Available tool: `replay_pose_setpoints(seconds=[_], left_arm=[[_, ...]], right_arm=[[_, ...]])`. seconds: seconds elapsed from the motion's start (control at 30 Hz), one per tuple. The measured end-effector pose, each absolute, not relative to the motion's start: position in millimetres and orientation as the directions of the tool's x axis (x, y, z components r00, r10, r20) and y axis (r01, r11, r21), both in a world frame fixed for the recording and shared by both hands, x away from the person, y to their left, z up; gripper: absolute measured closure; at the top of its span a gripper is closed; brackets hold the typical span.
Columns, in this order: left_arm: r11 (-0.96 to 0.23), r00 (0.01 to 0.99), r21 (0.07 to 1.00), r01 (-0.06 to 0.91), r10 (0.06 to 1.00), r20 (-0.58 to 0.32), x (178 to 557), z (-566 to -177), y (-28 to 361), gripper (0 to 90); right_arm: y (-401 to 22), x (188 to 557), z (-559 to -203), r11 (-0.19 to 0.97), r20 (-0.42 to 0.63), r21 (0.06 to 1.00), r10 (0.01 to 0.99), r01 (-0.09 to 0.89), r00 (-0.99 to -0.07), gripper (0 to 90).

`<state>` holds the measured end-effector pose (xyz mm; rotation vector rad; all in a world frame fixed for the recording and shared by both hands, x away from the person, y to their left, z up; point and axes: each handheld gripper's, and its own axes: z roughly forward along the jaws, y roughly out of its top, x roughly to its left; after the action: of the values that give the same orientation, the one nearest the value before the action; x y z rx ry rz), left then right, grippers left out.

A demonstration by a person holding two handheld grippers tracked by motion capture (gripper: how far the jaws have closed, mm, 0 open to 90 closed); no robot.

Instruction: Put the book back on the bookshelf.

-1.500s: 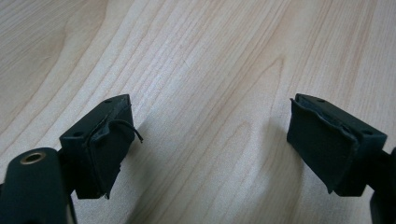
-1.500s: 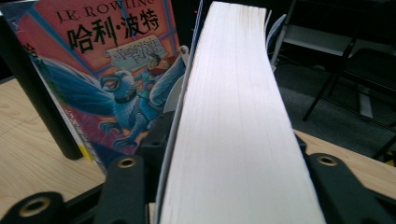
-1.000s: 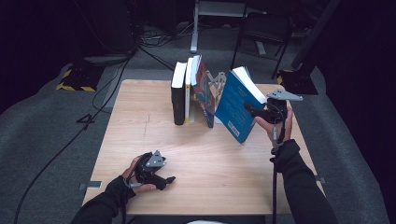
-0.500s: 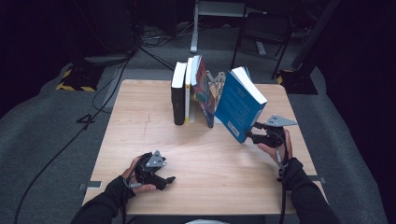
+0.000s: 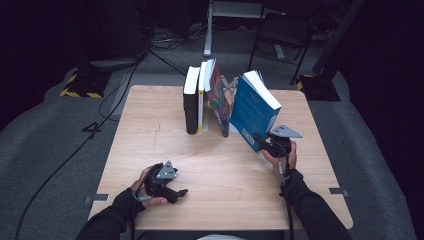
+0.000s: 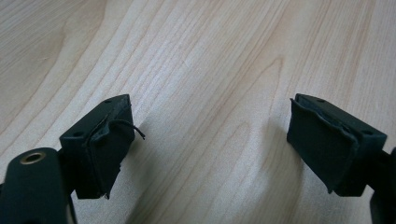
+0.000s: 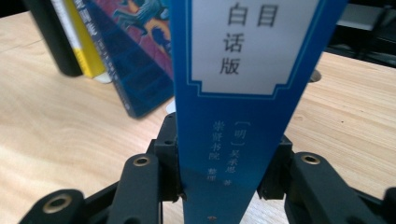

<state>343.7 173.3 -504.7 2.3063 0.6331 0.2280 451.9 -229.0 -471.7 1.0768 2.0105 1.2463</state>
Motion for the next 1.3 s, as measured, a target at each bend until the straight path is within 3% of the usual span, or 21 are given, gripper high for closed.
replay_pose_setpoints(seconds=[0.5,0.9,1.3], left_arm=[[-0.618,0.864,0.691,0.375,0.503,-0.019,344,-505,173,15.1],[-0.614,0.858,0.692,0.380,0.514,-0.014,342,-505,173,15.8],[-0.617,0.863,0.692,0.376,0.505,-0.019,343,-505,173,15.1]], right_arm=[[-195,461,-470,0.128,0.021,0.902,0.941,0.413,-0.336,60.4],[-193,438,-471,0.171,-0.049,0.904,0.952,0.392,-0.302,60.5],[-176,463,-469,0.149,-0.037,0.910,0.958,0.387,-0.283,60.4]])
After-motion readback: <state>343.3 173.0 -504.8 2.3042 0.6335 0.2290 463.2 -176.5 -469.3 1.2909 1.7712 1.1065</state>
